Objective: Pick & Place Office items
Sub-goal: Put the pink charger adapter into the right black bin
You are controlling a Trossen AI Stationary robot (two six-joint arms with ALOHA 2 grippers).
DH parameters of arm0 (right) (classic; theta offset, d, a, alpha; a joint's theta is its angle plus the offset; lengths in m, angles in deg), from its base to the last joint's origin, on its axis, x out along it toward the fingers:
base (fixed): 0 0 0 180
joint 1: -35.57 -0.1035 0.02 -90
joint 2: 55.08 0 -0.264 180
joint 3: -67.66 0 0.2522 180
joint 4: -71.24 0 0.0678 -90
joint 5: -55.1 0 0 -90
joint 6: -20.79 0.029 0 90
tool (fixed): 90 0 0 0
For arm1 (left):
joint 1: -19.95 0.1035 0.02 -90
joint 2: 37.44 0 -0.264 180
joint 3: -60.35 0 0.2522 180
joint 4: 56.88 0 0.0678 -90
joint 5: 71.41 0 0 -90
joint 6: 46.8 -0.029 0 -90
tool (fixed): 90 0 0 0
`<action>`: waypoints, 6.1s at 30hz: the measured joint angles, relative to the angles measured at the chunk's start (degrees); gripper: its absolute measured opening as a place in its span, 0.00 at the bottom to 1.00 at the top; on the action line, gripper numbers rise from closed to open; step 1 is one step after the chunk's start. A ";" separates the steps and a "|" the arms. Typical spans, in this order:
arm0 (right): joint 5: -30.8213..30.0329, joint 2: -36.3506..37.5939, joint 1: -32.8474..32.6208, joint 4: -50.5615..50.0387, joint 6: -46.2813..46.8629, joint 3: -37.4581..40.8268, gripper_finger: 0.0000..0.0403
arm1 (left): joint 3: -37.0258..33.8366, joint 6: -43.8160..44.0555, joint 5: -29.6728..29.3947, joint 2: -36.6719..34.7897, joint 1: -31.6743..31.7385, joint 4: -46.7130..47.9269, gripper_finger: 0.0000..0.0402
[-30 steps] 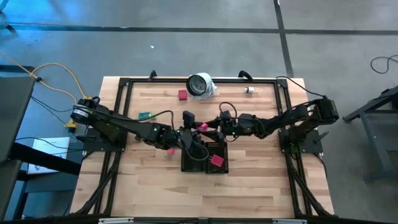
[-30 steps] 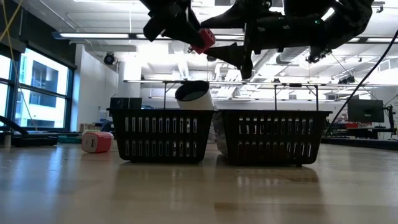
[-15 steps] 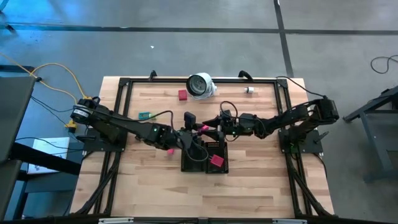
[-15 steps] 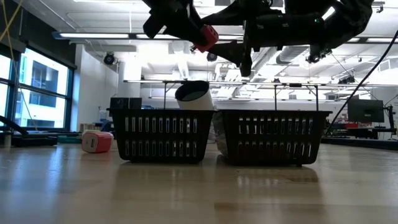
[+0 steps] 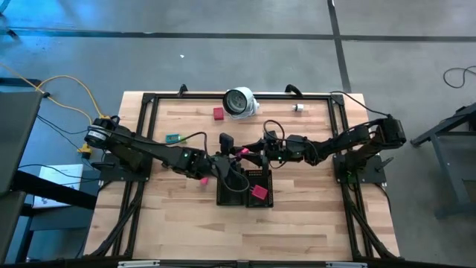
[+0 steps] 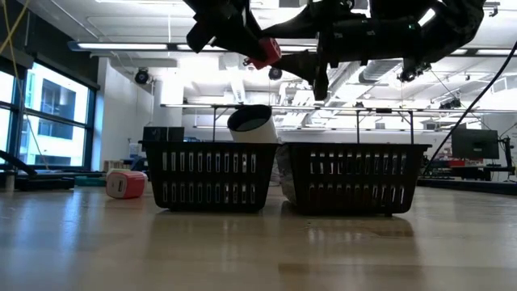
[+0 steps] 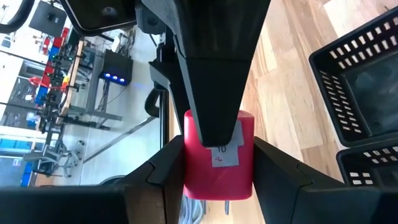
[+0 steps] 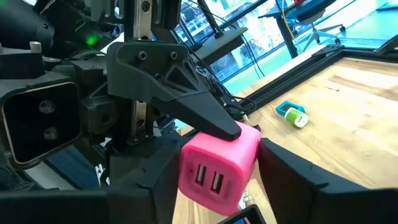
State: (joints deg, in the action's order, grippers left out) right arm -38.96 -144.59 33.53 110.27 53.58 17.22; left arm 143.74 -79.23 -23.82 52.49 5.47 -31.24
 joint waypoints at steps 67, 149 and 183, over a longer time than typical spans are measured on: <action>2.54 8.44 -0.15 -0.21 -17.50 0.11 0.33 | -3.96 33.48 -3.40 -13.41 -5.71 12.52 0.47; -3.21 -5.75 -6.56 27.06 -38.24 -4.02 0.33 | -35.44 36.96 48.63 -3.76 11.96 -92.65 0.47; -0.65 -5.73 -5.77 27.44 -36.89 -4.09 0.33 | -35.06 38.40 48.52 -3.78 11.95 -91.40 0.35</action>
State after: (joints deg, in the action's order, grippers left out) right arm -39.61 -150.32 27.76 137.71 16.69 13.13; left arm 108.68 -40.83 24.70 48.71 17.42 -122.64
